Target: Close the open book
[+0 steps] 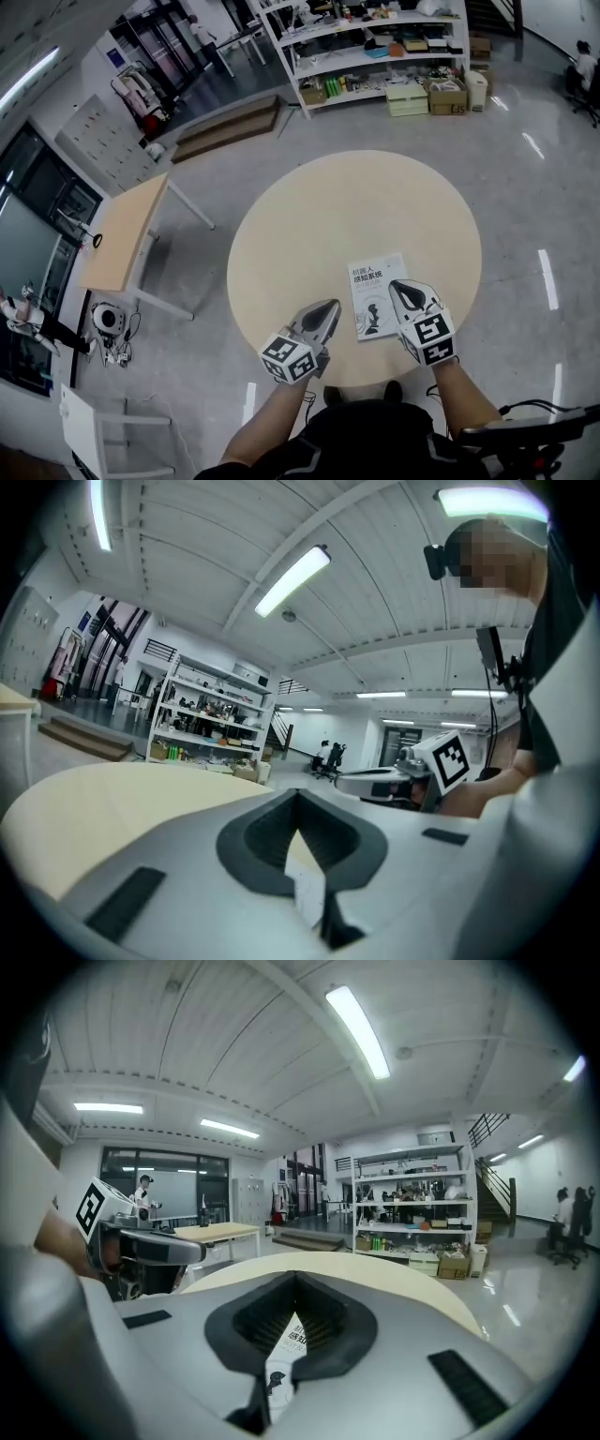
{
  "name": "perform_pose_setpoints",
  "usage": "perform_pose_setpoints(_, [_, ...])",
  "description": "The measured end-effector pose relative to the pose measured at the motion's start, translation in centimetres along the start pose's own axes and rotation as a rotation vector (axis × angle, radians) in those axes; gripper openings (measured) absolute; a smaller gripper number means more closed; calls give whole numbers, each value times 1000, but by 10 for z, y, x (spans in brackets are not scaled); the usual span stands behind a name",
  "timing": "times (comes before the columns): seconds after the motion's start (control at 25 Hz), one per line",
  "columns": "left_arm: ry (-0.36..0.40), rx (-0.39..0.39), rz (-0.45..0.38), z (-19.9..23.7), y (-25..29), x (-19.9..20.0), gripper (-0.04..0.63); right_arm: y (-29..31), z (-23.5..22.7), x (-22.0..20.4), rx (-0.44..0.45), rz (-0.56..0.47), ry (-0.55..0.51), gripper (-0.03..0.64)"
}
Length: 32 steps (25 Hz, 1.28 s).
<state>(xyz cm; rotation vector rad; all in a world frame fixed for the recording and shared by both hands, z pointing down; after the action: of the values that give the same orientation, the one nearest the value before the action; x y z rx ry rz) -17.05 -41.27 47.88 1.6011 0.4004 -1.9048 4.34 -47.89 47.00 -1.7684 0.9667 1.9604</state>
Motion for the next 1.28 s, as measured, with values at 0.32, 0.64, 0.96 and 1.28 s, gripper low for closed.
perform_pose_setpoints(0.32, [14,40,-55,-26,-24,11,-3,-23,-5,0,-13,-44,25,-1])
perform_pose_setpoints(0.64, [69,-12,-84,-88,-103,3,-3,-89,65,-9,-24,-56,57,0])
perform_pose_setpoints(0.96, [75,-27,-86,-165,-243,-47,-3,-190,185,-41,-39,-55,140,0])
perform_pose_setpoints(1.28, [-9,-44,-79,-239,-360,-92,-3,-298,293,-45,9,-51,75,0])
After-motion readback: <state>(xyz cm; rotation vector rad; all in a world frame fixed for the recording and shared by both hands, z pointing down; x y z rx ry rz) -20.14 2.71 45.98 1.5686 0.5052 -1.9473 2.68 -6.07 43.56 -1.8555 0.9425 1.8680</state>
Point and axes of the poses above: the fingertips, and each gripper's own axes: y forward along the fingers, z to its left, x out of its top, the point moved 8 cm from there along -y, backward along the fingers, and after that the axes turned 5 degrees about -x, right-handed, at the moved point
